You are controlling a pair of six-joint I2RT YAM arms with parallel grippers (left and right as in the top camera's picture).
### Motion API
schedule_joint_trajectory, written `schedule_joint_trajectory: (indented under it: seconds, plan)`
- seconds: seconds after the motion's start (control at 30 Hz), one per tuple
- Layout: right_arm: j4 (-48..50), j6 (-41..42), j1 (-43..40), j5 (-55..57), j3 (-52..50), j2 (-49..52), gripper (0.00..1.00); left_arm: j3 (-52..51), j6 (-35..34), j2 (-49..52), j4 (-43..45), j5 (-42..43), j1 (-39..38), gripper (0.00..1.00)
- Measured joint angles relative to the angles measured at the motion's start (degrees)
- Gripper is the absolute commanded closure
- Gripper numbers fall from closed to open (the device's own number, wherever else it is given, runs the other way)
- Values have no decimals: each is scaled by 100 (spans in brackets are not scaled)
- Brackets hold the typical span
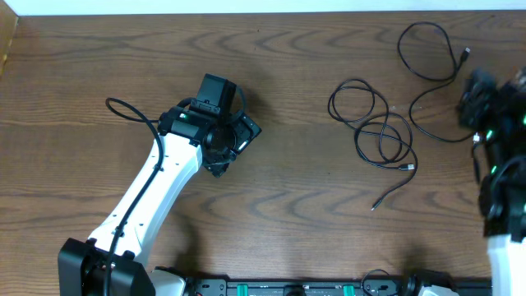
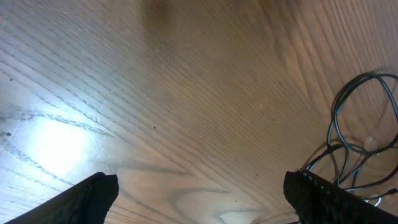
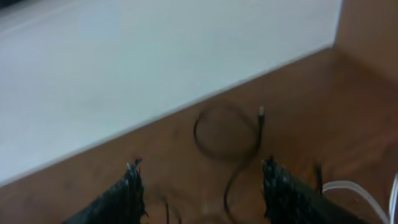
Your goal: Untangle cables
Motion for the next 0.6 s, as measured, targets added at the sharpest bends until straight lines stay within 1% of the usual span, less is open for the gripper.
schedule_joint_trajectory:
  seconds: [0.1, 0.2, 0.33, 0.43, 0.6]
  plan:
    - [26, 0, 0, -223, -544, -566, 40, 0, 0, 0, 2, 0, 0, 8]
    - [-129, -2, 0, -361, -811, -1154, 41, 0, 0, 0, 2, 0, 0, 8]
    - [-586, -109, 0, -461, -863, -1971, 40, 0, 0, 0, 4, 0, 0, 8]
    - [-785, -164, 0, -487, -863, -2350, 41, 0, -2, 0, 2, 2, -2, 8]
    - [-866, -203, 0, -496, -866, -3016, 40, 0, 0, 0, 2, 2, 0, 8]
